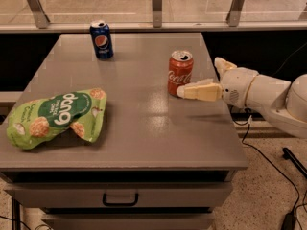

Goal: Move coke can near pepsi can

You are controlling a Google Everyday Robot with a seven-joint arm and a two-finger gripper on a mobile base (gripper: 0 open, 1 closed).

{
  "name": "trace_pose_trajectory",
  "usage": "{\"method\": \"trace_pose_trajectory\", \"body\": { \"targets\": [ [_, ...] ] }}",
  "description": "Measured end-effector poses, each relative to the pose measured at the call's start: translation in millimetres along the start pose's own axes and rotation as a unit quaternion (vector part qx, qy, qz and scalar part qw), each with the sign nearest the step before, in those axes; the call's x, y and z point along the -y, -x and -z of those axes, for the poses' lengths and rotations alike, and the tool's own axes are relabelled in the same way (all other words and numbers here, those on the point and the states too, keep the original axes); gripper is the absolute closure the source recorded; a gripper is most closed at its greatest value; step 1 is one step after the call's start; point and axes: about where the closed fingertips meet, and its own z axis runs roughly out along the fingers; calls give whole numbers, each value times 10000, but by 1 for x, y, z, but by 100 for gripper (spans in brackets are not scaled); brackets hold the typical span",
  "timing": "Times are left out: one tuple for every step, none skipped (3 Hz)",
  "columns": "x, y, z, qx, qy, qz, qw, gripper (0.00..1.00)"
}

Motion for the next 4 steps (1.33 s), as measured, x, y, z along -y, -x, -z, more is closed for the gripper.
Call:
{"method": "trace_pose_trajectory", "body": {
  "targets": [
    [0,0,-20,79,189,-29,9998,0],
    [-6,4,-40,121,623,0,9980,0],
    [-16,3,-57,90,1035,58,9946,0],
    [-25,-2,-65,34,1312,81,9913,17]
  ]
}}
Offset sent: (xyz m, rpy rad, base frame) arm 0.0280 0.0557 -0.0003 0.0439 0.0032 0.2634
